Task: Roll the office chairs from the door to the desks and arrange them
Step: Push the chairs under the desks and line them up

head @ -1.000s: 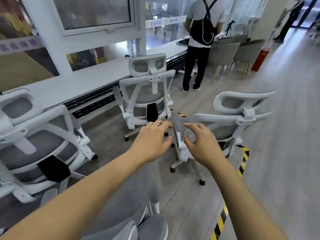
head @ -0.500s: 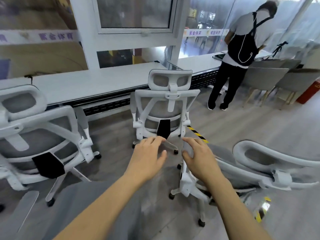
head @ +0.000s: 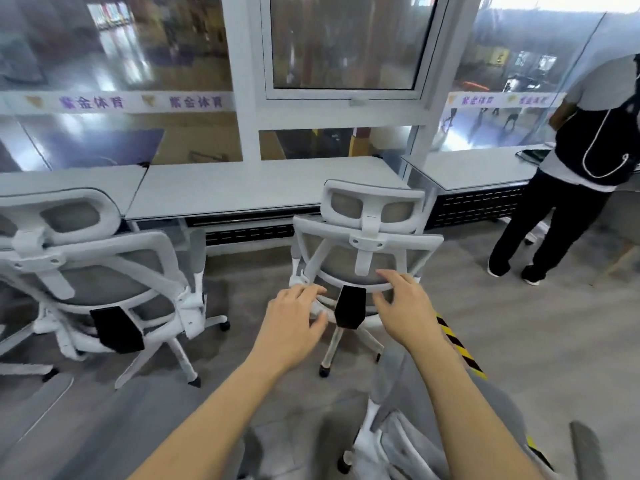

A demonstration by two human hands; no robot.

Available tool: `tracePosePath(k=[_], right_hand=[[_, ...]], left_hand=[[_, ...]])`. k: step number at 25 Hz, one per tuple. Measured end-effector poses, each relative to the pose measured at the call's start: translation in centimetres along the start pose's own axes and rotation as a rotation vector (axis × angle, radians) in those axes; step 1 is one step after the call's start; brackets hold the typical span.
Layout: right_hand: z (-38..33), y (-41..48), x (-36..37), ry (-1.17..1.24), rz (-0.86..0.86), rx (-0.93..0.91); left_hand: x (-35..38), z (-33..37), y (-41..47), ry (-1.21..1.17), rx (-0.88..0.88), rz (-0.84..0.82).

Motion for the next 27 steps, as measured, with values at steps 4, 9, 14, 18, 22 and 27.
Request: tracePosePath(k=[4, 9, 14, 18, 22, 27], right_hand=[[3.0, 6.2, 1.5, 0.035, -0.035, 0.011], [7.5, 14.6, 4.4, -0.017, -0.050, 0.067], [10.8, 22.6, 6.9, -0.138, -0.041, 0.133], [13.2, 27.2, 9.4, -0.244, -0.049, 0.230], [15.7, 28.8, 13.3, -0.303, -0.092, 0.228], [18.8, 30.3, 14.4, -0.276, -0.092, 0.099]], left_hand=[[2.3, -1.0, 5.0, 0.025, -0.049, 0.010], [4.7, -4.7, 14.8, 0.071, -0.080, -0.035], [6.1, -9.8, 25.0, 0.131, -0.104, -0.102], [7.4, -13.6, 31.9, 0.180, -0.114, -0.131], [9.4, -17.5, 34.6, 0.251, -0.136, -0.156], [11.6, -17.8, 33.9, 0.207, -0.100, -0.012]])
Point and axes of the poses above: each hand's wrist, its own y-axis towards the middle knuckle, its own x-axis out of the palm, z = x × y, the point moved 4 cm from there along y, towards the middle knuckle, and after that the axes turned 15 degrees about -y, right-handed, at the moved point
